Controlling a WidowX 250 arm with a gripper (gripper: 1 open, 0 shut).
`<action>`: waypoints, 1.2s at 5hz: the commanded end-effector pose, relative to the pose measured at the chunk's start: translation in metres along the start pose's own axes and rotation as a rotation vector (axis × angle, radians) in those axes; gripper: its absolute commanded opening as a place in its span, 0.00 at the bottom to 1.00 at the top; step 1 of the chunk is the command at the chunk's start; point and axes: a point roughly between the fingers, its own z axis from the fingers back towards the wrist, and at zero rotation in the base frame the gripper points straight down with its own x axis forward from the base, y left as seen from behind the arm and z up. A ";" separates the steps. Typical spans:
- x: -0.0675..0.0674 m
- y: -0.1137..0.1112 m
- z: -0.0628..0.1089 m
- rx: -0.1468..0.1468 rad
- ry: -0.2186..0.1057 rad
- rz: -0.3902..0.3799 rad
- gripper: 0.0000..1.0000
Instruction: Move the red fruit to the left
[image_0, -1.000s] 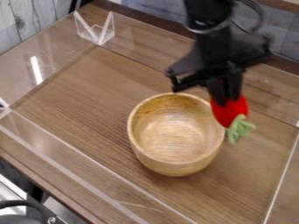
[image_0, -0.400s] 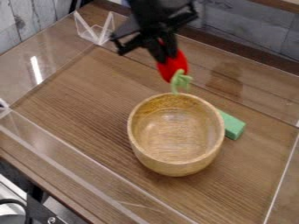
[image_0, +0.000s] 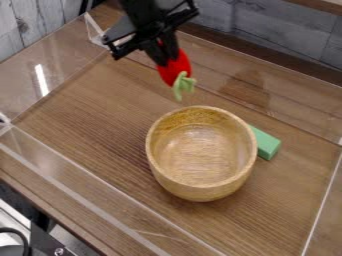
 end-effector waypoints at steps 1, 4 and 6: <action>0.031 -0.001 0.007 -0.021 -0.095 0.067 0.00; 0.057 0.000 0.007 -0.007 -0.169 0.145 0.00; 0.053 -0.012 0.012 0.006 -0.198 0.176 0.00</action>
